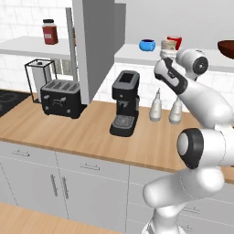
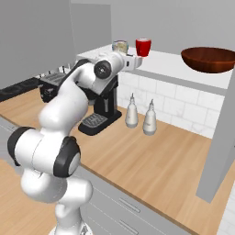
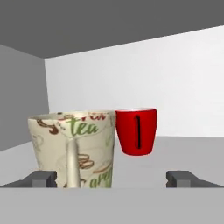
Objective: Gather all objects into one cabinet and sort the glasses and bowls to opposite sides.
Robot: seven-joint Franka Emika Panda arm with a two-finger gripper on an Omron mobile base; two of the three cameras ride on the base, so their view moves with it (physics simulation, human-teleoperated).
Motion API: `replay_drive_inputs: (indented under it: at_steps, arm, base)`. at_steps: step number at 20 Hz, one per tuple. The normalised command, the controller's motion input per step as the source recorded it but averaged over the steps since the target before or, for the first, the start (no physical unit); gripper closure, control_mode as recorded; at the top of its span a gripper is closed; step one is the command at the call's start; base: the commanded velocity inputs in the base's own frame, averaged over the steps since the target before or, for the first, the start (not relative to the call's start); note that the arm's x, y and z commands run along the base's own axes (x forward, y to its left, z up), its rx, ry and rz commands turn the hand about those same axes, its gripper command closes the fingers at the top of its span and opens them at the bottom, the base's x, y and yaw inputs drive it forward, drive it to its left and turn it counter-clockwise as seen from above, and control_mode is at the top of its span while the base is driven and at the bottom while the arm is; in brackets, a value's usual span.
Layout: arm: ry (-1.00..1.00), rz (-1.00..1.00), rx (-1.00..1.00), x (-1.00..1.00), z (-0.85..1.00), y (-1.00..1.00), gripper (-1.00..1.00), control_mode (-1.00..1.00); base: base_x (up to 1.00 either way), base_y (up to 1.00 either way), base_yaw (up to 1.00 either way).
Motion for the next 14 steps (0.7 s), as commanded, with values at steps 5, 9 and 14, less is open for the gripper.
replay_drive_inputs:
  at_steps: [5,9,14]
  arm:
    - [-0.22,0.0,-0.01,0.59,-0.36,0.0,-1.0,-1.0]
    - [-0.17,-0.01,0.0,0.51,-0.26,0.0,-1.0,-1.0]
    - [-0.17,-0.01,0.0,0.12,-0.15,-0.03,-1.0,-1.0]
  base:
    - [0.0,0.0,0.0]
    - [0.0,0.0,0.0]
    - [0.0,0.0,0.0]
